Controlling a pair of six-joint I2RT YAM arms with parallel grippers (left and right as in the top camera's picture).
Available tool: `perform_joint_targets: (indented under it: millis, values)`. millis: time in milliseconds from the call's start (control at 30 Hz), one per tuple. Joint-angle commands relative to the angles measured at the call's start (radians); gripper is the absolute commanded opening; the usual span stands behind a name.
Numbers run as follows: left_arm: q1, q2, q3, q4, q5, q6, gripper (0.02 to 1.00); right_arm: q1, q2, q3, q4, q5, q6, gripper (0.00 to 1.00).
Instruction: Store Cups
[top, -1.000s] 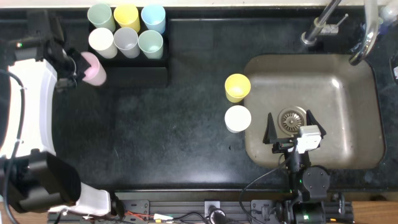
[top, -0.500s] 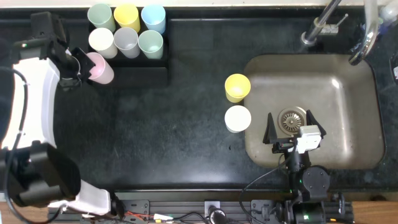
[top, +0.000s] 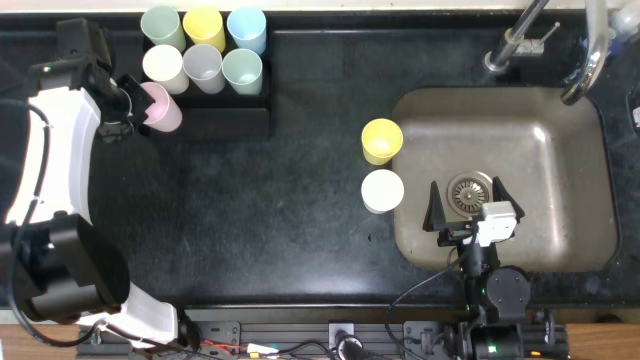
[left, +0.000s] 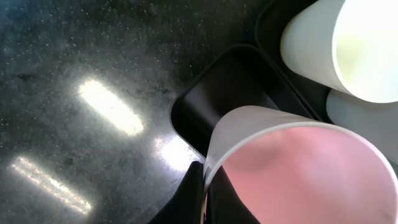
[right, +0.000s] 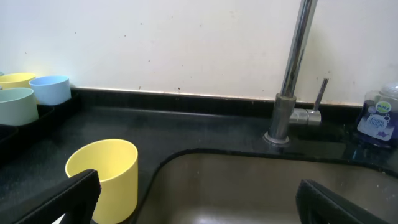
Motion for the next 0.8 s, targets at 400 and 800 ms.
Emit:
perform_joint_targets:
  millis: [400,800]
  values:
    - [-0.001,0.032,0.009,0.047,-0.040,-0.008,0.036,-0.006,-0.008,-0.014,0.006,-0.004,0.007,0.998]
    - [-0.001,0.069,0.009,0.082,-0.046,-0.008,0.036,-0.006,-0.008,-0.014,0.006,-0.004,0.007,0.998]
